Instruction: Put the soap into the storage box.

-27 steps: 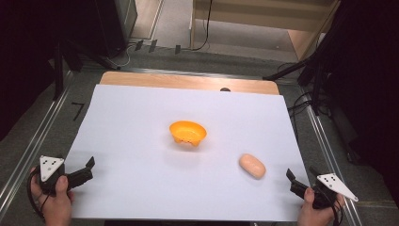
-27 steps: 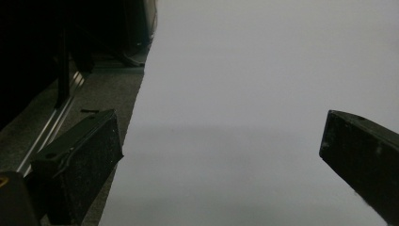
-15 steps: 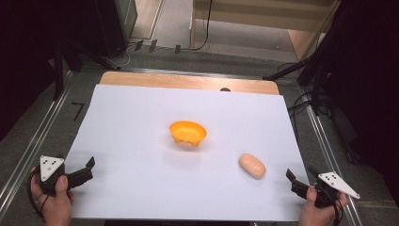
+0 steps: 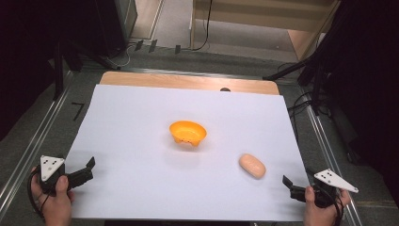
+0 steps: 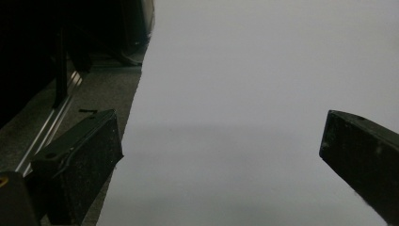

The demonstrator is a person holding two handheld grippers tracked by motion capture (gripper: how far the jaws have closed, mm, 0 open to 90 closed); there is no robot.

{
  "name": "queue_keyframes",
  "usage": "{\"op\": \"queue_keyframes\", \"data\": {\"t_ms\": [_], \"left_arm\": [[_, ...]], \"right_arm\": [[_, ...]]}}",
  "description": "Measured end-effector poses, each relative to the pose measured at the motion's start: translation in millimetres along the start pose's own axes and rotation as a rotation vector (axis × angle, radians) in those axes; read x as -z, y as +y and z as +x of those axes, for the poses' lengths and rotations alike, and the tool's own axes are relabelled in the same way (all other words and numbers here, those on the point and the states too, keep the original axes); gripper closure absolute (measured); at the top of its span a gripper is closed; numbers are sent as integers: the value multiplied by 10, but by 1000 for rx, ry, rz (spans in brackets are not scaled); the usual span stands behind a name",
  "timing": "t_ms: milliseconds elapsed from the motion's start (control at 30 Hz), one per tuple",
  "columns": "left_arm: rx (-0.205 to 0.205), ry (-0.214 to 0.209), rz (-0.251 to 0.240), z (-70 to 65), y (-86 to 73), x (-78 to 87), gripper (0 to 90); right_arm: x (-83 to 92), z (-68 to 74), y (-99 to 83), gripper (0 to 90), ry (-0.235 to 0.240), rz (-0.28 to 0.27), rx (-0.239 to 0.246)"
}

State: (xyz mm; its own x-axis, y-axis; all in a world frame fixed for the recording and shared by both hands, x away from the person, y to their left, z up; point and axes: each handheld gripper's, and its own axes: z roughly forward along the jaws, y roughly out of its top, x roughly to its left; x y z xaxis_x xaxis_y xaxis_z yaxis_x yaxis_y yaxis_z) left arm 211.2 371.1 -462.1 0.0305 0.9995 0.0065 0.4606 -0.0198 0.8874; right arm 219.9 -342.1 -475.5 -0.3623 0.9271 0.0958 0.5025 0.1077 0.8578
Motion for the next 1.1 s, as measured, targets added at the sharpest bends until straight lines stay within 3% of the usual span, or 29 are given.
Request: {"op": "queue_keyframes", "data": {"t_ms": [33, 267, 500, 733, 1100], "left_arm": [[-1, 0, 1, 0, 0, 0, 1], [3, 2, -2, -1, -1, 2, 1], [1, 3, -2, -1, -1, 4, 1], [3, 3, -3, -3, -1, 5, 1], [4, 1, -3, -2, -1, 3, 1]], "right_arm": [[-12, 43, 37, 0, 3, 37, 39], [-73, 145, 131, 0, 30, 120, 124], [-125, 182, 191, 0, 62, 174, 159], [-246, 251, 247, 0, 118, 266, 200], [-356, 359, 342, 0, 135, 327, 272]]}}
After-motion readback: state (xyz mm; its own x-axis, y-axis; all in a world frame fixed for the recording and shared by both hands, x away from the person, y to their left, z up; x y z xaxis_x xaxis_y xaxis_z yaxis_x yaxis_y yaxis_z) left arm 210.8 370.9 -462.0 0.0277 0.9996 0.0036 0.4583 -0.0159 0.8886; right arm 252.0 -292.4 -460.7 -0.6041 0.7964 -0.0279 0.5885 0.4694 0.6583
